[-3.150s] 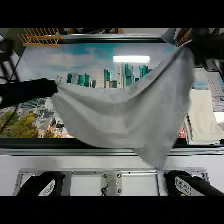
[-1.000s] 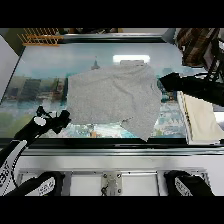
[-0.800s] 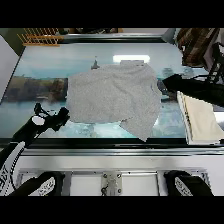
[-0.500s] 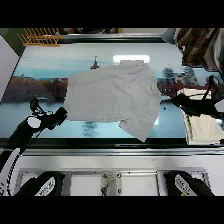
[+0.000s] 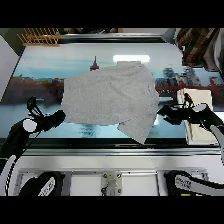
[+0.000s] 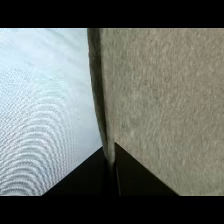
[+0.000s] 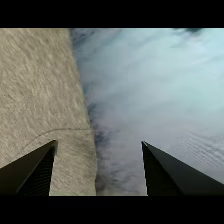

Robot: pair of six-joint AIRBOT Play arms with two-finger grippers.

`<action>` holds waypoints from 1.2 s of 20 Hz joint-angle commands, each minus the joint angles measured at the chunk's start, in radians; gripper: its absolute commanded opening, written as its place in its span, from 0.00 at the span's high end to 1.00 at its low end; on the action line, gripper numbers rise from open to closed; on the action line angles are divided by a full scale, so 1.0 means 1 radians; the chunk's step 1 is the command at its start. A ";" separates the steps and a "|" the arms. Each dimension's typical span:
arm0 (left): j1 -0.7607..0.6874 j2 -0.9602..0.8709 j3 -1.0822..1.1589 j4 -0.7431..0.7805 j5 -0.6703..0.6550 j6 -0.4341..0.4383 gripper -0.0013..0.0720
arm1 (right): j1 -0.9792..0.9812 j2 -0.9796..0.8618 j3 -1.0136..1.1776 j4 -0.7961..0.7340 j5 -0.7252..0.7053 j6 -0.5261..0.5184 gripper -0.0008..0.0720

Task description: Fold the clothes and pants, and hang the long-sleeved shirts on hangers.

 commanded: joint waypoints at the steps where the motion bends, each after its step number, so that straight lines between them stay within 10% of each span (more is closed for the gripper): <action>1: 0.000 0.014 0.001 0.008 -0.019 0.000 0.97 | 0.057 -0.039 -0.001 0.053 -0.071 -0.039 0.21; 10: 0.000 0.013 0.001 0.008 -0.024 0.000 0.97 | 0.138 -0.111 0.003 0.053 -0.100 -0.042 0.21; 11: 0.000 0.013 0.001 0.008 -0.024 0.000 0.97 | 0.151 -0.115 0.006 0.055 -0.100 -0.060 0.29; 13: 0.000 0.013 0.001 0.008 -0.024 0.000 0.97 | 0.172 -0.116 0.018 0.067 -0.101 -0.119 0.75; 16: 0.000 0.014 0.001 0.009 -0.021 0.000 0.97 | 0.176 -0.113 0.052 0.075 -0.095 -0.171 0.96; 24: 0.165 0.192 0.399 0.005 -0.089 0.037 0.97 | 0.169 0.201 0.527 -0.094 0.114 -0.166 0.96</action>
